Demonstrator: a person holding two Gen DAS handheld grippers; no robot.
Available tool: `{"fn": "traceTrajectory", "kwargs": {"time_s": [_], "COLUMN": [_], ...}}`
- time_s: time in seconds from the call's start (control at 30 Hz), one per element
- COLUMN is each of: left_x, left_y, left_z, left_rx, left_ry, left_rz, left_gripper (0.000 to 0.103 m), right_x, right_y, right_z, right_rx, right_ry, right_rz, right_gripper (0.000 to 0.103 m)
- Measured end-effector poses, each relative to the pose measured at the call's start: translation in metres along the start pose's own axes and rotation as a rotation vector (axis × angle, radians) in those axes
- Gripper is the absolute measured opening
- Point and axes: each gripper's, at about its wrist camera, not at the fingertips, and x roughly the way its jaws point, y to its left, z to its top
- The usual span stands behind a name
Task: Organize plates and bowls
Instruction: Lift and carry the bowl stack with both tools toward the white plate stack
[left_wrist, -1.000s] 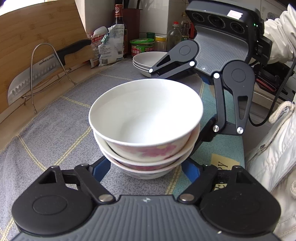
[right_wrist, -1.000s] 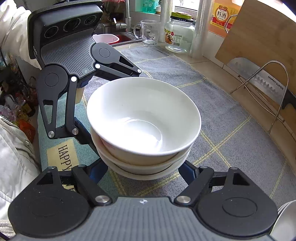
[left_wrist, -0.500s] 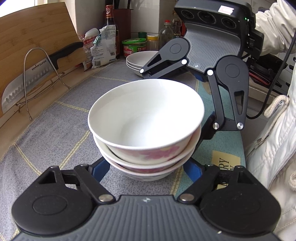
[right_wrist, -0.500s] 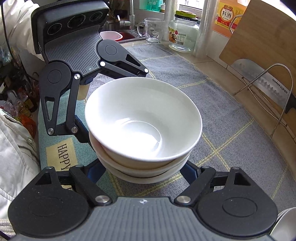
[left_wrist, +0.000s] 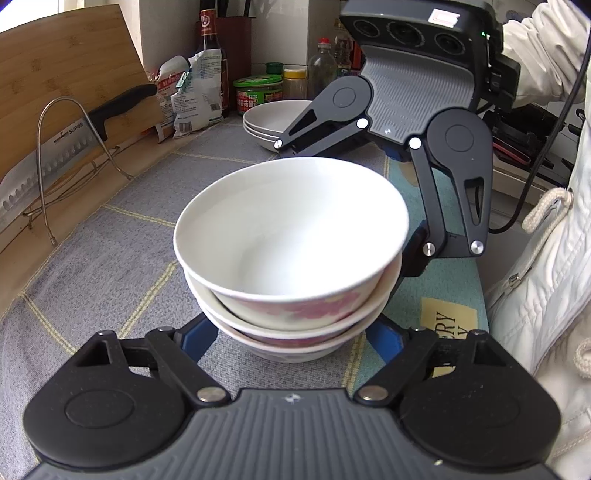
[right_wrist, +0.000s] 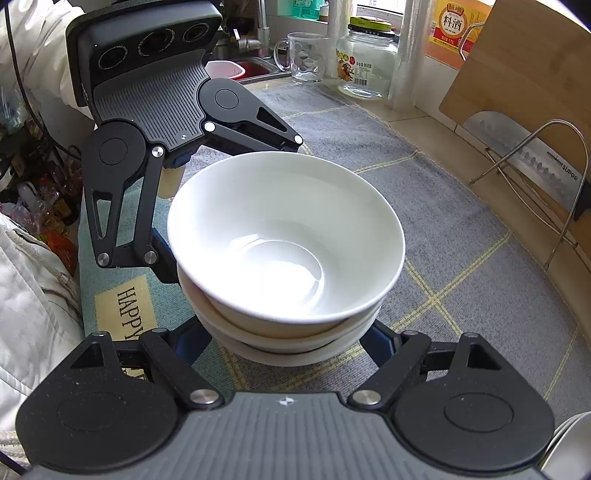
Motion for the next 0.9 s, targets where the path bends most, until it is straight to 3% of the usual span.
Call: {"fn": "traceTrajectory", "kwargs": {"time_s": [0.9], "left_x": [0.0049], "left_y": [0.0004], "left_z": [0.0113], "left_rx": [-0.002], "left_ry": [0.038], "left_rz": [-0.003], "left_gripper": [0.086], "right_x": [-0.0065], "right_y": [-0.0021], "right_z": [0.0034], "right_rx": [0.024], "right_ry": [0.041], "right_rz": [-0.003], "right_gripper": [0.086]}}
